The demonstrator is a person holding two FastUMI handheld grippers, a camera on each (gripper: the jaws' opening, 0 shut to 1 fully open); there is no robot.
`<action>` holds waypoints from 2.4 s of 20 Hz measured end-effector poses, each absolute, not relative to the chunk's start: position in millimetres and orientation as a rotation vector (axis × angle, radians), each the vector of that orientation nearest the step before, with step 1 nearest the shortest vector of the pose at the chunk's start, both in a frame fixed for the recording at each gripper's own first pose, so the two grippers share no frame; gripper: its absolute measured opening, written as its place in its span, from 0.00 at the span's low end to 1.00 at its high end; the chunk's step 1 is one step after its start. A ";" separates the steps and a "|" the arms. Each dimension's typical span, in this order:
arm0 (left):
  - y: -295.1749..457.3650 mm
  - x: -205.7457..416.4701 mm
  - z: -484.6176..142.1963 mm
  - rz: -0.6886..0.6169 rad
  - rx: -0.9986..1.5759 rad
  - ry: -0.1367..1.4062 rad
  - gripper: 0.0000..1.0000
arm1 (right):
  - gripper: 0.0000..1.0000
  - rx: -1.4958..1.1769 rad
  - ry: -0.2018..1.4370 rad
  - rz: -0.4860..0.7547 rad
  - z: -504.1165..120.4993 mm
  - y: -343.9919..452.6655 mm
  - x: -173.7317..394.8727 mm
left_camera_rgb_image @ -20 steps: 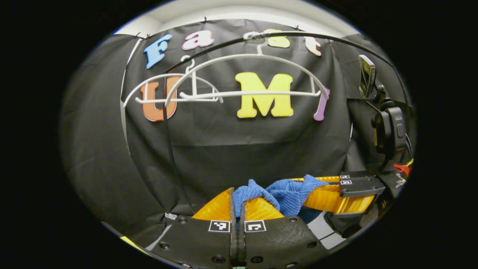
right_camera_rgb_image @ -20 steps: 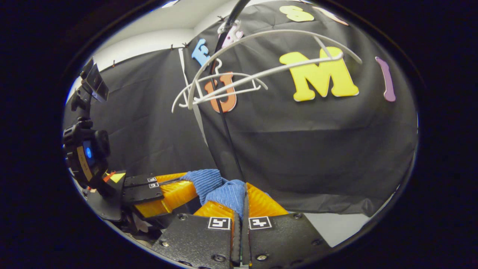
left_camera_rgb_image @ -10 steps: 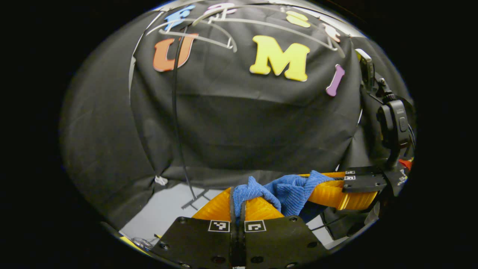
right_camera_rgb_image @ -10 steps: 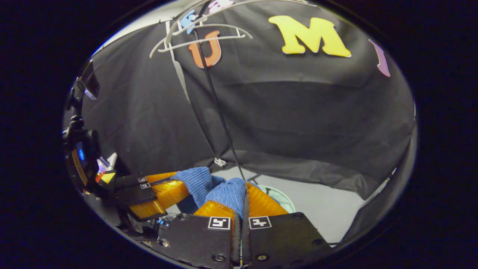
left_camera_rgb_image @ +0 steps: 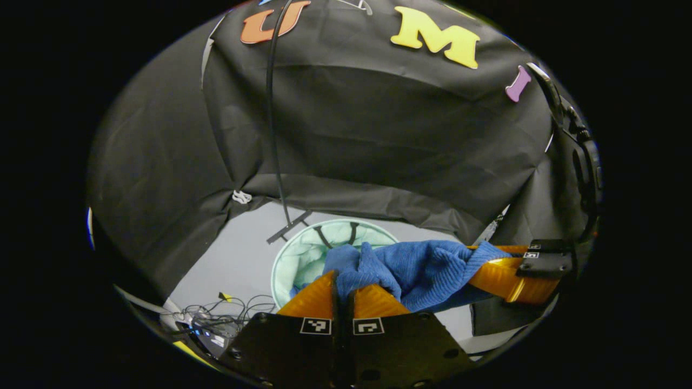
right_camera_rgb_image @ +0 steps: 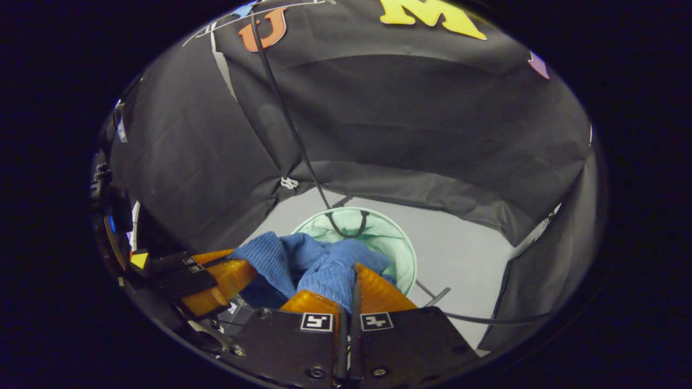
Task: Grasp the clothes on the hanger with both hands and then place them into the laundry hamper below.
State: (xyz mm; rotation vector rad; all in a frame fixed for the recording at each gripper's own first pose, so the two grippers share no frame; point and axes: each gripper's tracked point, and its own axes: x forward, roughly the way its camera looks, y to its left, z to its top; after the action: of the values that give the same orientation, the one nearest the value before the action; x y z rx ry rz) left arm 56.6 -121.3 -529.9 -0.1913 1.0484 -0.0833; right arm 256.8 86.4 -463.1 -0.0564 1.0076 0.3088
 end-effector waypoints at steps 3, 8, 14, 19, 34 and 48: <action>-121.1 53.0 -530.7 -0.099 -0.152 1.051 0.01 | 0.06 -0.089 0.988 0.298 -462.5 84.8 258.1; -113.2 48.8 -518.5 -0.086 -0.124 1.038 0.77 | 0.55 -0.093 0.899 0.259 -448.3 80.3 268.3; -106.7 60.7 -499.6 -0.084 -0.094 0.968 1.00 | 0.81 -0.093 0.845 0.252 -439.0 79.4 270.5; -103.5 55.3 -477.9 -0.080 -0.085 0.930 0.97 | 0.80 -0.078 0.796 0.248 -411.4 76.4 260.1; -55.2 8.3 -180.0 -0.113 0.021 0.339 0.97 | 1.00 -0.078 0.205 0.202 -110.7 90.8 152.0; -46.6 -103.2 -42.3 0.023 -0.007 0.184 1.00 | 0.99 0.036 0.022 0.122 20.5 -40.2 -1.0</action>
State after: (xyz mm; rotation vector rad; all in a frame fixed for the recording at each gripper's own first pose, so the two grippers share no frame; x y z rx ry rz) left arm -103.2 -46.6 -42.3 -0.0067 0.1845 0.0234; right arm -1.0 -40.2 20.5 0.0356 0.0225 0.1223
